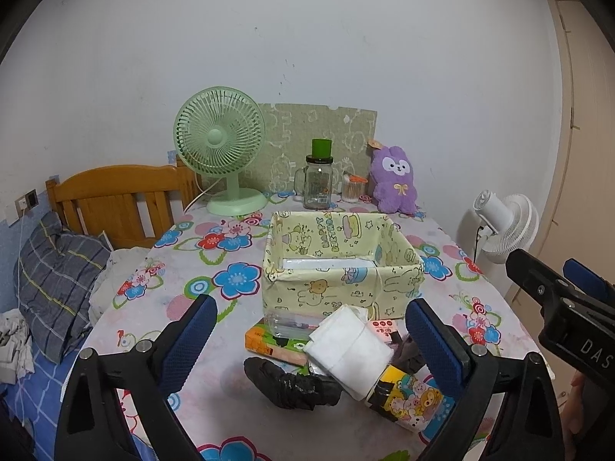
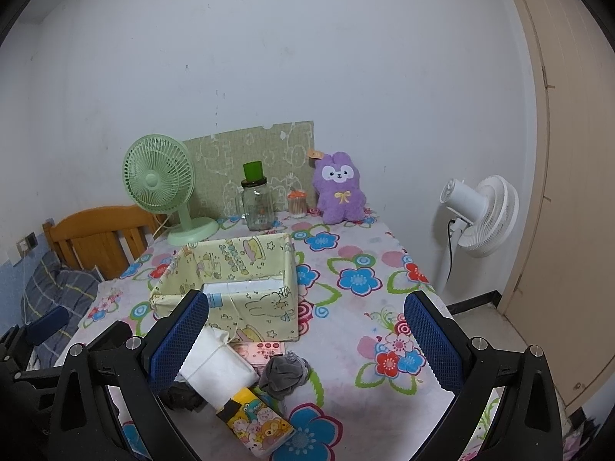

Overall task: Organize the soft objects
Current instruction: 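Move both tools down toward the black bag and white cloth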

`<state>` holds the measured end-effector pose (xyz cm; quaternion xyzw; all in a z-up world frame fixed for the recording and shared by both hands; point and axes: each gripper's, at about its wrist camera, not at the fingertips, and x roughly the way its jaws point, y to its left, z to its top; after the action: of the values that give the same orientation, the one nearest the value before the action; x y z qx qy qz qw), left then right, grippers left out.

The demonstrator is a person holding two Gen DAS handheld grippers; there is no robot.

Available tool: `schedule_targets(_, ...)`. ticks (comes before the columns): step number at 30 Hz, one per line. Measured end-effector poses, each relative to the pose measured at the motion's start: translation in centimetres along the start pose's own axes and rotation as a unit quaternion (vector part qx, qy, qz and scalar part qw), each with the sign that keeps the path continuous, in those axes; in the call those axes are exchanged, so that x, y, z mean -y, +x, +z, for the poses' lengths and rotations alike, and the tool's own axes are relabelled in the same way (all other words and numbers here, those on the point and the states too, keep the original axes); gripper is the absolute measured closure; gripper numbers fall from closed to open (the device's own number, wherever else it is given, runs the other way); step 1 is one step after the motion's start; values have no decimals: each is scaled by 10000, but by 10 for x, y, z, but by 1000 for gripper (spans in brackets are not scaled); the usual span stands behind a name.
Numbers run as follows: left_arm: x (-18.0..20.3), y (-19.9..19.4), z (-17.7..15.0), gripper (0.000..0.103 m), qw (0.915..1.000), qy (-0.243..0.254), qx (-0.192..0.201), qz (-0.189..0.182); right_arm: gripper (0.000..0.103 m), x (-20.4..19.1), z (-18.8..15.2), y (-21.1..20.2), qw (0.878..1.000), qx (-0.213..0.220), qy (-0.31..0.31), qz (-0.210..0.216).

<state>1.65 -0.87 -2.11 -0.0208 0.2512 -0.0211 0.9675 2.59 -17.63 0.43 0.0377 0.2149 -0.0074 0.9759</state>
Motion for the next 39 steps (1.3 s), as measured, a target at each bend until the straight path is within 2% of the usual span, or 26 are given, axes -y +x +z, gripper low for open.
schedule_targets(14,-1,18,-11,7,9996,-52,-216,-179,1,-2,-13,13,9999,-119,26,34)
schedule_targets(26,1,42,-28,10,9983,8,-560,-183,6,-8,-32,39,9986,-512,-55,123)
schedule_targets(29,0,51,-35,12,9974,2,-700,-186,7,-9,-38,47,9978,-638,-56,144)
schedule_targets(32,-1,60,-42,20,9963,24,-855,-125,8,-10,-45,56,9969,-772,-40,174)
schedule_targets(39,-7,70,-51,20,9949,-57,-993,-135,9,-22,-58,71,9944,-1011,-79,297)
